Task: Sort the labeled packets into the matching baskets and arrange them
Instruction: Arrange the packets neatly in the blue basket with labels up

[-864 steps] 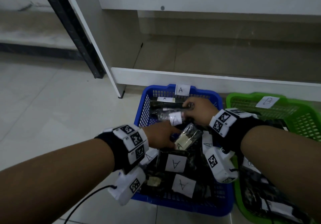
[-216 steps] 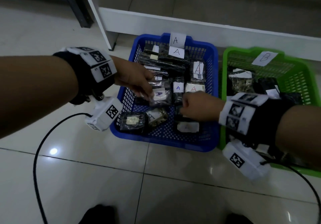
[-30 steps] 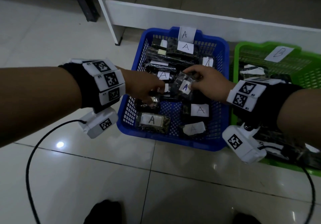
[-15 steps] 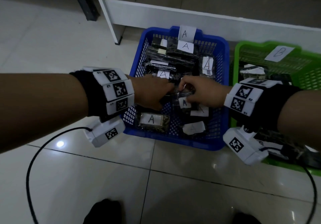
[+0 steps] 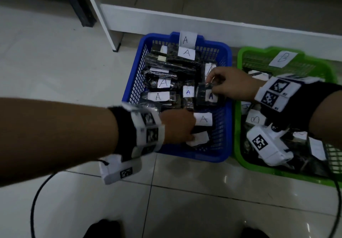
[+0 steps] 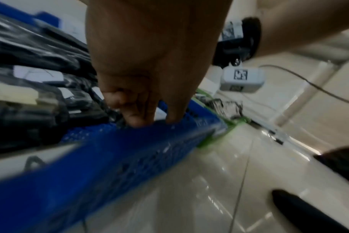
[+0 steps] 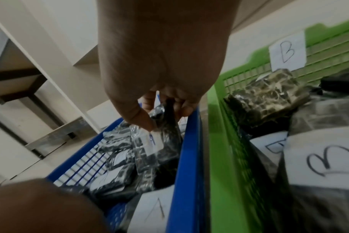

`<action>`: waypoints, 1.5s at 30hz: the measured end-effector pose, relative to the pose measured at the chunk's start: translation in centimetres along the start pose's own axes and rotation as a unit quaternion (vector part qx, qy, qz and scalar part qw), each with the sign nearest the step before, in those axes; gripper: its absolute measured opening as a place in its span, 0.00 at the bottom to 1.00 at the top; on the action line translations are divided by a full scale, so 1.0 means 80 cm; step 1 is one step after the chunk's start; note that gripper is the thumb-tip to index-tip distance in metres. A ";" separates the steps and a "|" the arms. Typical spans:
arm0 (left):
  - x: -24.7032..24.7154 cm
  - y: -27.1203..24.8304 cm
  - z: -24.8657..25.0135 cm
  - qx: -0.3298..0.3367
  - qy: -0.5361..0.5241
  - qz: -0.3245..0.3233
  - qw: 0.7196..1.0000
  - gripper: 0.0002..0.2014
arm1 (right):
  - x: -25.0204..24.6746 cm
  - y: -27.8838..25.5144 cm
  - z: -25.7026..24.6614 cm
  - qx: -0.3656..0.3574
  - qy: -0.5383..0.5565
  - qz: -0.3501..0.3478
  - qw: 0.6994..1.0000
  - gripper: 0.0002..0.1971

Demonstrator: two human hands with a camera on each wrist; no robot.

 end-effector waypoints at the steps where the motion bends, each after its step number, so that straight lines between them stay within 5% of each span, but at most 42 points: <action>1: 0.013 0.001 0.002 -0.004 0.018 -0.012 1.000 0.26 | 0.004 -0.001 0.001 -0.006 -0.005 -0.009 1.000 0.10; 14: -0.028 -0.015 -0.015 0.016 -0.018 -0.098 0.995 0.15 | 0.022 -0.010 -0.007 -0.057 -0.182 -0.066 0.979 0.16; 20: -0.081 -0.017 -0.059 -0.051 0.113 -0.001 0.992 0.16 | 0.022 -0.008 -0.005 -0.052 -0.185 -0.072 0.979 0.17; 24: -0.066 -0.008 -0.063 -0.085 0.239 -0.019 0.967 0.13 | 0.022 -0.009 -0.005 -0.050 -0.184 -0.071 0.979 0.17; 31: -0.063 0.000 -0.068 -0.084 0.165 -0.053 0.981 0.10 | 0.024 -0.008 -0.004 -0.052 -0.194 -0.071 0.977 0.17; 37: -0.052 0.000 -0.062 -0.086 0.173 -0.012 0.981 0.16 | 0.024 -0.007 -0.003 -0.051 -0.200 -0.068 0.976 0.17; 45: -0.052 -0.005 -0.058 0.012 0.199 0.025 0.980 0.16 | 0.009 -0.008 -0.014 -0.040 -0.094 -0.068 0.992 0.14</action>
Point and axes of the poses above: each hand's wrist, its own y-axis towards the middle knuckle, its own x-axis out of the palm, z = x × y, the point moved 3 cm from there along y, towards the middle knuckle, and after that the axes turned 7 degrees about -z, right-handed, at the moved point
